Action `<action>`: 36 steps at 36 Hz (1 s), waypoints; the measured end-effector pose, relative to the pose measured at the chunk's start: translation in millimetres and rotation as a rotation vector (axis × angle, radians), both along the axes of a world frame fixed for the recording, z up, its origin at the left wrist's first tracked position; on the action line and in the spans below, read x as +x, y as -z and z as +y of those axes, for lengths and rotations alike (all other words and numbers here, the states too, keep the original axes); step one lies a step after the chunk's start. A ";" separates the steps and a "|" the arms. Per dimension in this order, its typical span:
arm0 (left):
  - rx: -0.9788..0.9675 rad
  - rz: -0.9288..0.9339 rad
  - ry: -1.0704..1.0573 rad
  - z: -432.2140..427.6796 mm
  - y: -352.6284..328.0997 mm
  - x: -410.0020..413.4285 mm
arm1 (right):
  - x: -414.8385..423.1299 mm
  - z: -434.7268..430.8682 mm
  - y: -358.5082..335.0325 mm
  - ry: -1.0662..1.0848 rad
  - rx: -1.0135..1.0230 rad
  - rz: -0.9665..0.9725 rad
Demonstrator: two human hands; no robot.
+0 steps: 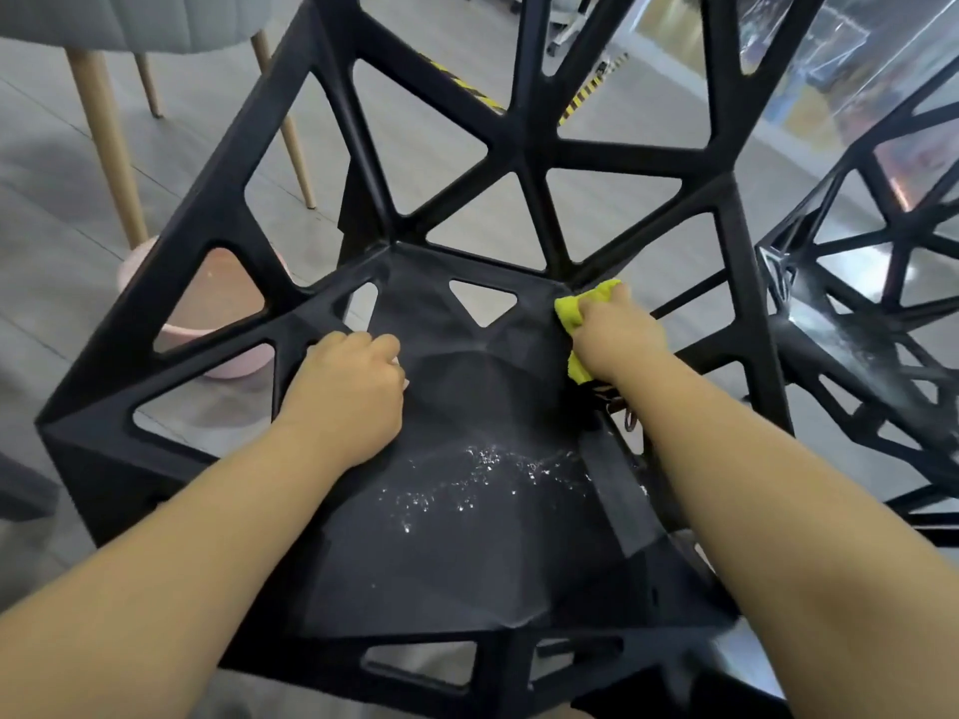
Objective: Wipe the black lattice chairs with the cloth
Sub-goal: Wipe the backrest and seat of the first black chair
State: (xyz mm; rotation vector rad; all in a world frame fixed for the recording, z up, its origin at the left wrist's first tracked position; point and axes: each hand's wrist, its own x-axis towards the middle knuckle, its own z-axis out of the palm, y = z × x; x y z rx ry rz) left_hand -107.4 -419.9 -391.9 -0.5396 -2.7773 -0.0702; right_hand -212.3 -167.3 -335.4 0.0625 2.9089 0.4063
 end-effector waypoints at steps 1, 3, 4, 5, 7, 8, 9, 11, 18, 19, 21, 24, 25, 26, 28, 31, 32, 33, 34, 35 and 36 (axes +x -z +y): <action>0.007 -0.001 0.001 -0.2 0.1 -0.3 | 9.2 5.1 -2.0 -0.007 0.005 0.001; 0.017 -0.019 -0.007 -1.2 1.6 -1.1 | 29.4 17.6 -6.4 -0.016 0.005 0.011; 0.013 -0.027 -0.013 -1.1 2.3 -1.3 | 38.9 25.1 -7.9 -0.016 -0.005 0.015; 0.002 -0.032 -0.022 -0.7 1.1 -1.3 | 48.2 31.7 -9.6 -0.008 -0.020 0.027; -0.025 -0.042 -0.023 0.2 -0.3 -0.2 | 65.9 39.1 -12.5 0.033 -0.054 0.060; -0.034 -0.062 -0.027 1.0 -0.5 0.9 | 74.0 39.0 -13.4 0.065 -0.069 0.085; -0.045 -0.087 -0.049 0.9 -0.3 1.3 | 81.4 36.5 -13.4 0.109 -0.084 0.103; -0.053 -0.121 -0.072 -0.9 -2.9 1.4 | 94.2 24.5 -9.4 0.207 -0.133 0.129; -0.026 -0.341 -0.030 -19.8 -4.7 8.8 | 128.3 -50.8 0.9 0.142 -0.441 -0.046; 0.000 -0.337 -0.004 -24.6 -2.5 12.6 | 134.8 -57.9 -0.9 0.103 -0.468 -0.080; 0.033 -0.272 0.038 -36.0 0.8 22.5 | 147.3 -63.2 -4.7 0.044 -0.493 -0.129; 0.080 -0.147 0.037 -52.7 -1.5 45.1 | 158.8 -47.6 -7.6 0.043 -0.463 -0.149; 0.097 -0.121 0.023 -56.6 -5.3 53.7 | 160.7 -38.4 -9.2 0.088 -0.441 -0.124; 0.100 -0.103 0.005 -60.3 -8.9 61.4 | 161.9 -28.2 -10.6 0.151 -0.417 -0.089; 0.081 -0.064 -0.041 -66.6 -15.1 73.9 | 164.8 -13.5 -13.6 0.285 -0.373 -0.010; 0.041 -0.035 -0.100 -73.6 -19.3 84.3 | 165.2 -18.5 -10.1 0.422 -0.331 0.062; 0.037 -0.031 -0.105 -73.2 -20.3 86.4 | 164.0 -26.5 -8.3 0.455 -0.326 0.081; 0.034 -0.009 -0.096 -72.3 -20.7 87.5 | 163.7 -37.8 -8.7 0.472 -0.331 0.088; 0.022 0.008 -0.078 -70.8 -20.4 87.6 | 162.7 -50.0 -8.3 0.444 -0.336 0.080; 0.013 0.019 -0.064 -68.3 -20.4 87.4 | 162.2 -65.4 -9.9 0.364 -0.332 0.051; 0.018 0.012 -0.069 -66.3 -20.1 86.9 | 162.5 -82.1 -11.3 0.264 -0.342 0.012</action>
